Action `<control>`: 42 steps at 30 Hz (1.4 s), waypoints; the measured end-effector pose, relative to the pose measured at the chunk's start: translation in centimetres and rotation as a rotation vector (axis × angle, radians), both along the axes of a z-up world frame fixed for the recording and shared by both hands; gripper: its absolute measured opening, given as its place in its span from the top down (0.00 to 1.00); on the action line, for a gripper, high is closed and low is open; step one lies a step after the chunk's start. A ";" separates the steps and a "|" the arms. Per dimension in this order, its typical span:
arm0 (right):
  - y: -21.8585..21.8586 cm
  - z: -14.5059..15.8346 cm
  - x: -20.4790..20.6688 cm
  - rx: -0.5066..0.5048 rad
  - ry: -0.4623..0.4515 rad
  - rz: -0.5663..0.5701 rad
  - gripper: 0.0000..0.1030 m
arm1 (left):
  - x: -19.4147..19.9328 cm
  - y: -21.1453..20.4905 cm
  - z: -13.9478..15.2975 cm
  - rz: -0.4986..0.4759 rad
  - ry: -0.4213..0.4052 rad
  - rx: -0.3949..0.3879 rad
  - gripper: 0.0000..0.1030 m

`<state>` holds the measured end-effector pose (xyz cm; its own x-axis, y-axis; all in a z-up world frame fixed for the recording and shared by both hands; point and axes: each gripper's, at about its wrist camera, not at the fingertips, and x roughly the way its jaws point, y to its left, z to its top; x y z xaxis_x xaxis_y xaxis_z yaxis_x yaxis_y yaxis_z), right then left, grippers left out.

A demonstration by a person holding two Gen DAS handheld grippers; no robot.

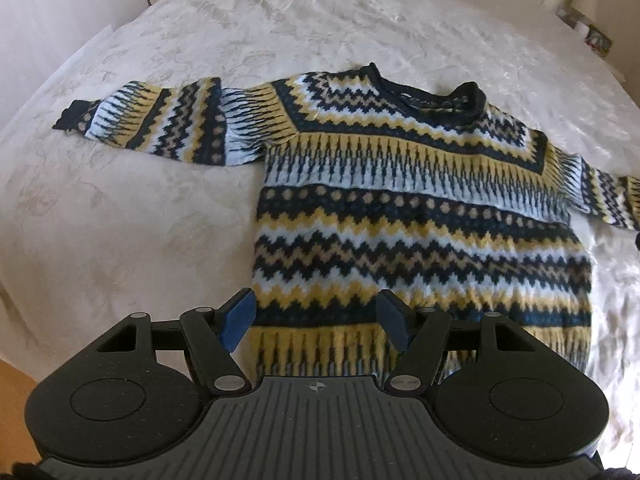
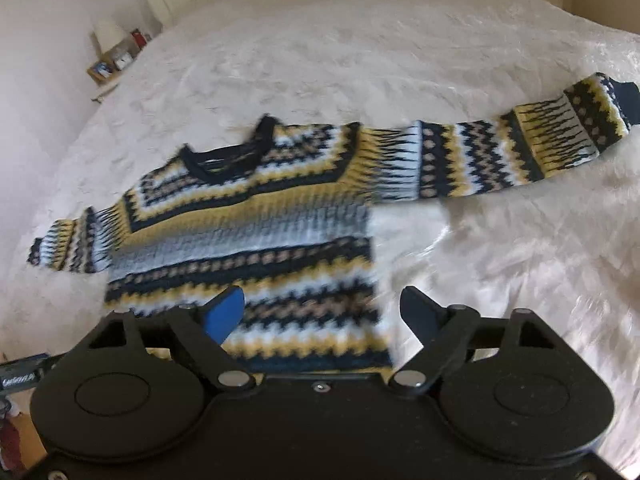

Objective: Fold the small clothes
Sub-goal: 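Lower both grippers onto the sweater hem and close on the ribbing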

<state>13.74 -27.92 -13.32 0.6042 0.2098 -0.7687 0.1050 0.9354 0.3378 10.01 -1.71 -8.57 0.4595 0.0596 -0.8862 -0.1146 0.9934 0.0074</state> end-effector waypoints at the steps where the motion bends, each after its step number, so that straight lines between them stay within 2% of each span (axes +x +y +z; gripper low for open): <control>1: -0.8 -0.1 0.7 0.001 0.003 -0.002 0.16 | 0.4 -0.4 -0.1 0.005 0.005 0.007 0.37; 5: -3.6 -0.9 3.5 0.015 0.028 -0.002 0.28 | 1.7 -1.9 -0.2 0.021 0.002 0.021 0.37; 9: -5.7 -1.6 6.0 0.025 0.048 0.001 0.35 | 2.6 -3.3 -0.4 0.023 0.004 0.043 0.40; 12: -6.2 -2.2 7.7 0.046 0.054 0.019 0.36 | 3.0 -3.8 -0.5 0.026 -0.003 0.058 0.41; 17: -4.3 -4.0 8.9 0.079 0.077 0.104 0.35 | 2.8 -3.1 -2.2 0.044 0.037 0.093 0.41; 23: -0.8 -7.0 7.5 0.073 0.147 0.176 0.35 | 1.3 0.2 -5.1 0.076 0.098 0.096 0.42; 29: 0.0 -7.8 5.7 0.044 0.195 0.146 0.35 | 0.4 3.2 -7.7 0.070 0.155 0.040 0.43; 33: 0.1 -7.6 4.6 0.050 0.205 0.098 0.35 | 0.2 3.6 -8.8 0.015 0.166 -0.005 0.44; 37: 1.2 -7.9 4.4 0.020 0.220 0.095 0.35 | 0.5 4.0 -9.2 0.031 0.176 -0.067 0.45; 39: 1.5 -8.0 4.4 0.020 0.219 0.092 0.35 | 0.7 4.2 -9.2 0.046 0.188 -0.101 0.51; 41: 1.8 -8.2 4.3 0.014 0.220 0.090 0.35 | 0.8 4.3 -9.3 0.039 0.198 -0.146 0.75; 42: 1.9 -8.3 4.4 0.011 0.223 0.089 0.35 | 0.9 4.2 -9.2 0.037 0.199 -0.150 0.79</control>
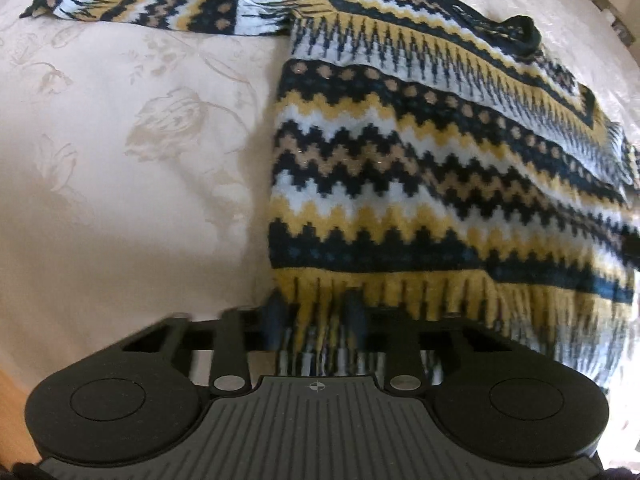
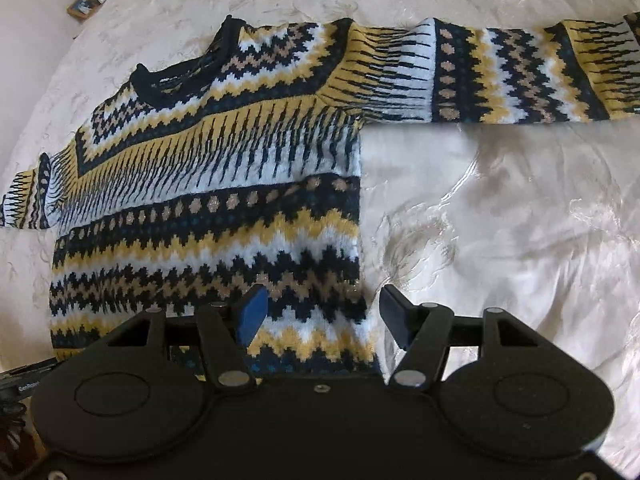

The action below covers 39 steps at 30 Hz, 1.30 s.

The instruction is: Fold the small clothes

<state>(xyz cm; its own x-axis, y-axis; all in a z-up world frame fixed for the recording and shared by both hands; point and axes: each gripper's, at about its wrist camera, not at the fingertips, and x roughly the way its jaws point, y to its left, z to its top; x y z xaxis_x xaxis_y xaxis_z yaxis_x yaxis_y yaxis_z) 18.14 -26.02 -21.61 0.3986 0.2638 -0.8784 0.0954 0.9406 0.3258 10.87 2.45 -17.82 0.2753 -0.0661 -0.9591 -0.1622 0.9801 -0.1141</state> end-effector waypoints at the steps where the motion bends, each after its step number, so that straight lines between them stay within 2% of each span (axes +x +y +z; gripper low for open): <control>1: 0.1 -0.1 0.0 -0.004 0.002 -0.001 0.35 | 0.0 -0.1 0.1 -0.006 -0.004 -0.009 0.88; 3: 0.0 -0.3 0.1 -0.008 0.007 0.000 0.35 | -0.2 -0.4 0.5 -0.013 -0.017 -0.015 0.92; 7: 0.3 -0.3 0.2 -0.014 0.008 0.007 0.35 | -1.1 -0.1 1.6 0.001 -0.035 0.053 0.92; 10: 0.3 0.0 0.2 -0.011 -0.001 0.014 0.35 | -1.6 1.1 1.3 0.029 -0.020 0.044 0.92; 14: 0.5 -0.3 0.6 -0.014 0.009 0.026 0.35 | -1.3 0.8 1.2 0.011 -0.013 0.052 0.92; 16: 0.8 -0.8 0.7 -0.057 0.025 0.040 0.44 | -1.3 0.5 1.2 0.008 -0.011 0.064 0.92; 17: 0.8 -1.1 0.8 -0.116 0.043 0.036 0.63 | -1.4 0.5 1.1 0.012 -0.008 0.064 0.92; 18: 0.9 -1.6 0.9 -0.170 0.070 0.027 0.78 | -1.5 0.6 1.0 0.021 -0.005 0.060 0.91; 19: 0.6 -2.1 1.1 -0.196 0.103 0.009 0.76 | -1.5 0.6 0.8 0.024 -0.004 0.055 0.91; 22: -0.7 -2.2 1.0 -0.119 0.125 -0.065 0.73 | -1.6 0.8 0.8 0.014 0.000 0.040 0.86; 24: -0.9 -1.3 0.8 -0.095 0.098 -0.077 0.54 | -1.6 1.5 1.2 0.012 -0.028 -0.022 0.83; 25: -0.9 -0.8 0.7 -0.088 0.077 -0.078 0.49 | -1.7 1.9 1.5 0.012 -0.043 -0.048 0.80; 27: -0.6 0.5 0.4 -0.065 0.024 -0.087 0.26 | -1.9 2.9 2.4 0.014 -0.078 -0.099 0.74; 29: -0.1 1.8 0.2 -0.040 -0.019 -0.097 0.23 | -1.7 4.1 3.4 0.019 -0.125 -0.119 0.71; 32: 1.4 3.1 0.3 -0.016 -0.059 -0.107 0.20 | -0.8 6.4 4.9 0.036 -0.192 -0.072 0.68; 39: 6.8 5.0 1.6 0.050 -0.137 -0.075 0.11 | 4.0 14.1 6.1 0.144 -0.259 -0.043 0.67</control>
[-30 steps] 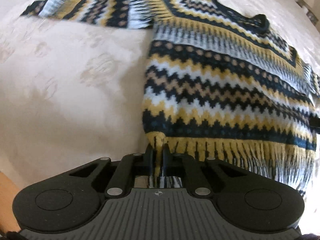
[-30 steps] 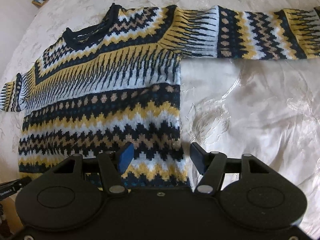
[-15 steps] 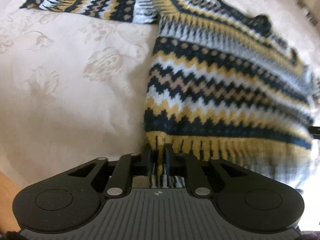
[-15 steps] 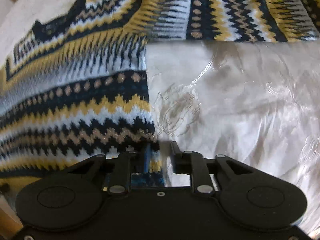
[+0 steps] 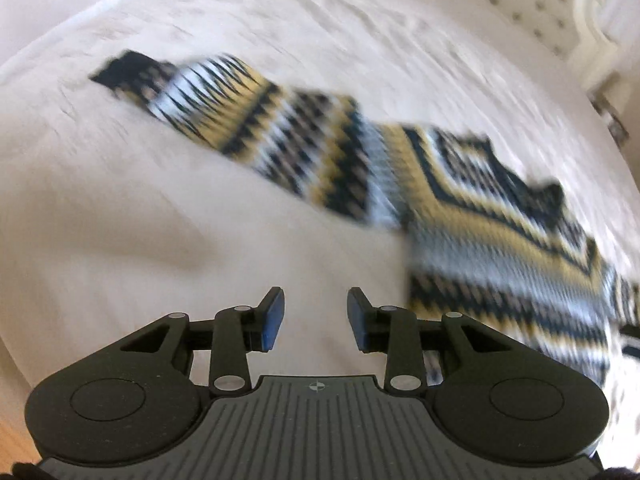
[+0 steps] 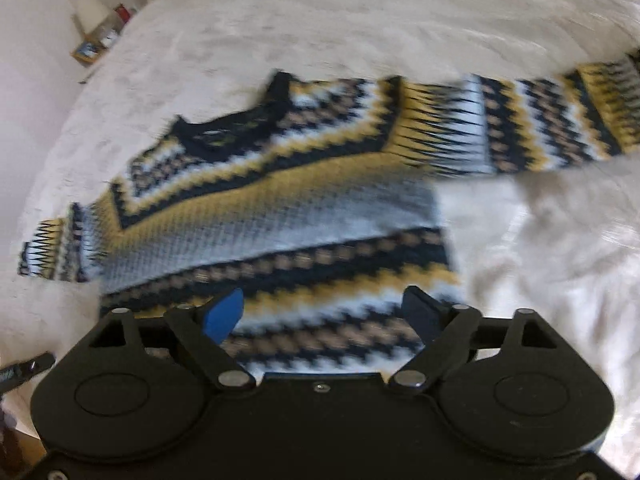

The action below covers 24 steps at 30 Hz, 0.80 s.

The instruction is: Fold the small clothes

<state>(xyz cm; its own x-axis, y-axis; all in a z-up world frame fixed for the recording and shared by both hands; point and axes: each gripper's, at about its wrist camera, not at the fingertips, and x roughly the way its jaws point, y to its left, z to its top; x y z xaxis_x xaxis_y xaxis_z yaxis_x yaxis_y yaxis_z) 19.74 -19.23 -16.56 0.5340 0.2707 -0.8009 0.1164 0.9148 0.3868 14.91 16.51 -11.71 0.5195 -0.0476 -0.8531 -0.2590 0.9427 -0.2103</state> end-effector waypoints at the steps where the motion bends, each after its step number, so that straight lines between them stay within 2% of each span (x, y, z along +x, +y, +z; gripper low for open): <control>1: 0.9 0.3 0.2 0.004 -0.011 0.011 0.11 | 0.8 1.3 0.2 0.015 -0.012 -0.003 0.67; 10: 8.0 2.3 2.0 0.040 -0.064 0.068 0.11 | 7.3 11.5 2.5 0.130 -0.122 0.001 0.67; 15: 10.5 2.9 2.5 0.041 -0.069 0.076 0.11 | 9.7 16.1 2.8 0.199 -0.143 -0.009 0.67; 19: 11.7 3.2 3.0 0.051 -0.067 0.065 0.11 | 11.3 18.3 1.7 0.237 -0.120 0.003 0.67; 24: 13.1 3.6 3.7 0.047 -0.064 0.073 0.10 | 12.4 19.7 -0.9 0.290 -0.030 -0.007 0.66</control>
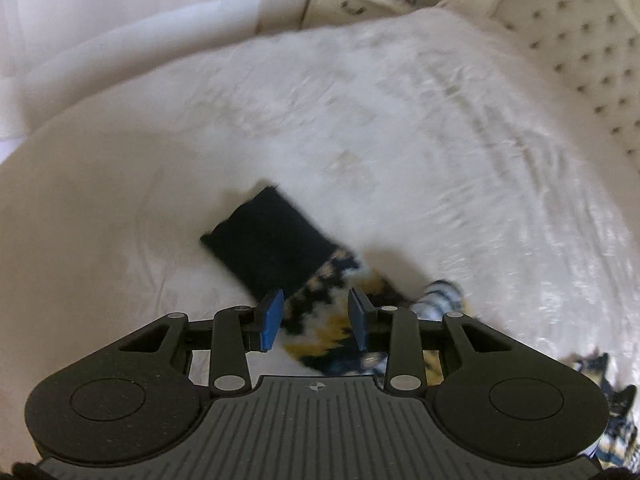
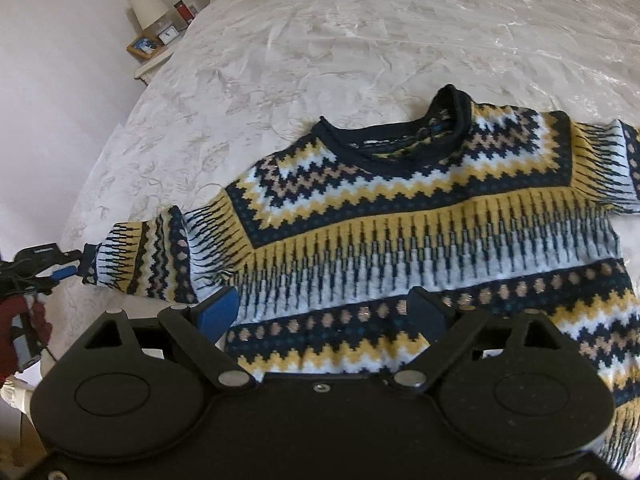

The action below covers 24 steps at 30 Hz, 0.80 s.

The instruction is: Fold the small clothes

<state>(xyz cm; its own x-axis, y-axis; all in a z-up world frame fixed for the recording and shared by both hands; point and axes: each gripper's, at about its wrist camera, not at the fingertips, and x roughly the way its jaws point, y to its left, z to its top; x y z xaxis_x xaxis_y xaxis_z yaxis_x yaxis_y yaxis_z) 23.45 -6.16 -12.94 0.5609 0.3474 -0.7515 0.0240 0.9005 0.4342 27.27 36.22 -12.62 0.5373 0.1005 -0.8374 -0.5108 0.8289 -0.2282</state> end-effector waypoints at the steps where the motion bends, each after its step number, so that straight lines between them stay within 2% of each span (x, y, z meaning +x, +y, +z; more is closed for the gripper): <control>1: 0.2 0.1 0.1 -0.001 -0.001 0.002 0.10 | -0.1 0.0 -0.3 0.008 0.007 -0.003 0.67; 5: 0.7 0.5 0.5 -0.002 -0.012 0.013 0.05 | -1.1 -0.3 -0.9 0.006 0.017 0.033 0.63; 7: 1.0 0.5 0.7 -0.003 -0.014 0.022 0.05 | -1.1 0.0 -1.5 0.006 0.024 0.022 0.62; 13: 1.7 0.2 1.2 0.001 -0.004 0.044 0.05 | -0.1 1.3 -2.3 0.079 -0.014 -0.066 0.47; 15: 1.9 0.3 1.2 0.002 -0.007 0.052 0.05 | 0.3 1.7 -2.5 0.093 -0.027 -0.094 0.48; 16: 1.9 0.4 1.2 0.002 -0.008 0.056 0.05 | 0.5 1.9 -2.6 0.099 -0.034 -0.108 0.49; 17: 1.9 0.4 1.2 0.003 -0.009 0.060 0.05 | 0.4 2.0 -2.6 0.108 -0.048 -0.121 0.72; 18: 1.9 0.4 1.2 0.004 -0.009 0.062 0.05 | 0.2 2.2 -2.5 0.127 -0.065 -0.141 0.90; 19: 1.9 0.4 1.1 0.005 -0.009 0.064 0.05 | 0.3 2.1 -2.4 0.150 -0.064 -0.147 0.95; 21: 1.7 0.4 1.0 0.008 -0.010 0.064 0.05 | -0.5 1.8 -1.3 0.186 -0.106 -0.139 0.95; 24: 1.1 0.2 0.7 0.017 -0.010 0.065 0.05 | -1.5 0.3 1.5 0.173 -0.160 -0.078 0.95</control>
<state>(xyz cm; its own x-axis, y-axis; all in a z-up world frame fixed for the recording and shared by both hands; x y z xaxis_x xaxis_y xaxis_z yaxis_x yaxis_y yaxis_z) 24.14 -5.03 -12.71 0.5443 0.3955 -0.7398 -0.0384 0.8927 0.4489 25.74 36.56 -11.09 0.6444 0.1410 -0.7516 -0.5956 0.7089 -0.3777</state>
